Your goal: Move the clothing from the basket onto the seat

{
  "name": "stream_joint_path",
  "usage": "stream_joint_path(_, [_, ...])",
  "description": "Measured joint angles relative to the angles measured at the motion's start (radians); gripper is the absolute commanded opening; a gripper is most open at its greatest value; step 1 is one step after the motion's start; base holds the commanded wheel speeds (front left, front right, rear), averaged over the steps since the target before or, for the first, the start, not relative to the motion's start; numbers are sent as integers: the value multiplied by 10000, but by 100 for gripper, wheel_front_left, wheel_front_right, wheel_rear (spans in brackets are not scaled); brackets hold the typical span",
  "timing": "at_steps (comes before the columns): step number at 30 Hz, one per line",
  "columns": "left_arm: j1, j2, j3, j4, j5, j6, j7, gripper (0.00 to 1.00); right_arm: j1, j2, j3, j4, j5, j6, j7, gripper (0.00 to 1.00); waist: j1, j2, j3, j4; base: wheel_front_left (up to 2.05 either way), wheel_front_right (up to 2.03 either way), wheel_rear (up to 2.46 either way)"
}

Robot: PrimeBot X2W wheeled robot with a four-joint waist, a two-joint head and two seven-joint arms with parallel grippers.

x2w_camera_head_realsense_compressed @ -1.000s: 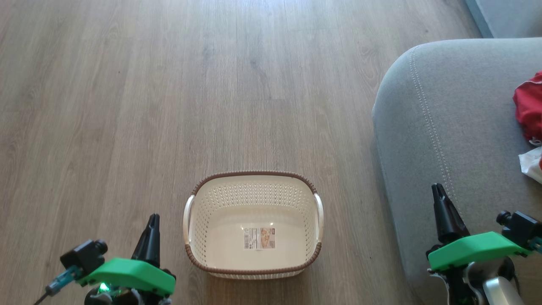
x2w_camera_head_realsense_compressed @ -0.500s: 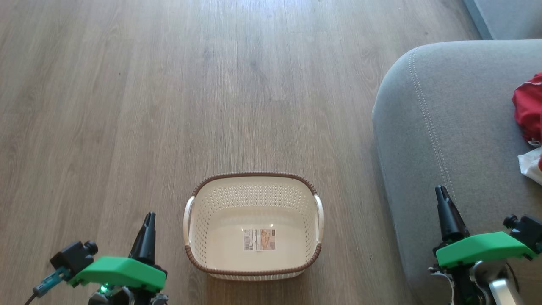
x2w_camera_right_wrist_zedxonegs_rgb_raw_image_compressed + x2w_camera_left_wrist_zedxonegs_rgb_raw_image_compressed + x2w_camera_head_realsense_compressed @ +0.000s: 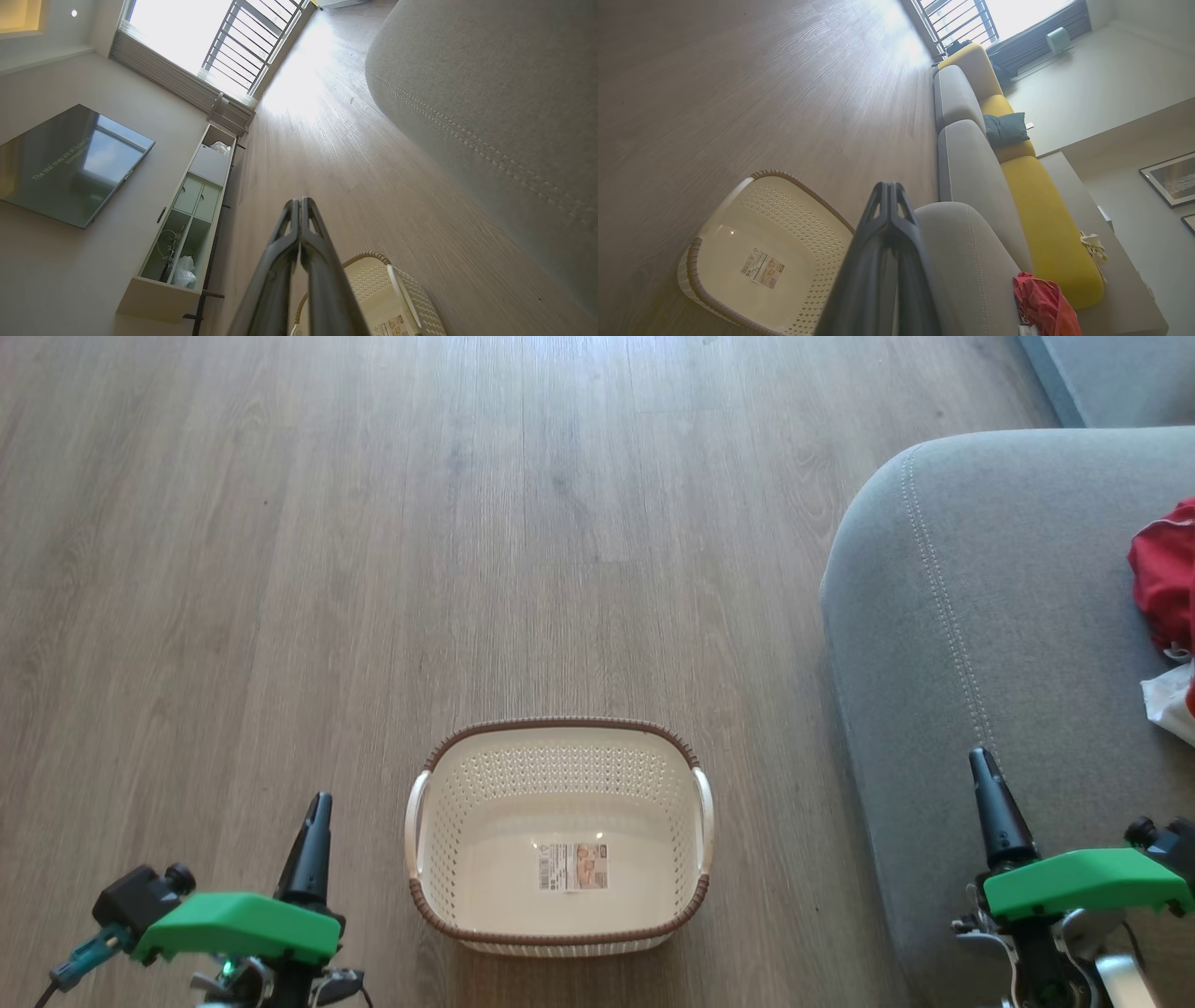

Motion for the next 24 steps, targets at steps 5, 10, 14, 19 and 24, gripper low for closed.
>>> stream_joint_path(5, [-2, 0, 38, 13, -531, -15, 174, 0, -52, 13, -82, 44, 533, 0, 109, 0, 0, 0, -19, 3, 0, 0, 0])
stream_joint_path(10, [-14, 0, 92, 40, -1080, -107, 309, 0, -200, 38, -148, 56, 1064, 0, 278, 0, 0, 0, -39, 6, 0, 0, 0])
stream_joint_path(14, [-35, 0, 186, 56, -1501, -188, 428, 0, -198, 54, -201, 88, 1486, 0, 399, 0, 0, 0, -54, 7, 0, 0, 0])
stream_joint_path(19, [-220, 0, 339, 88, -2136, -278, 610, 0, -199, 96, -345, 117, 2121, -2, 568, 0, 0, 0, -78, 11, 0, 0, 0])
stream_joint_path(24, [-221, 0, 378, 138, -2669, -362, 742, 0, -199, 138, -414, 167, 2658, -2, 723, 0, 0, 0, -97, 13, 0, 0, 0])
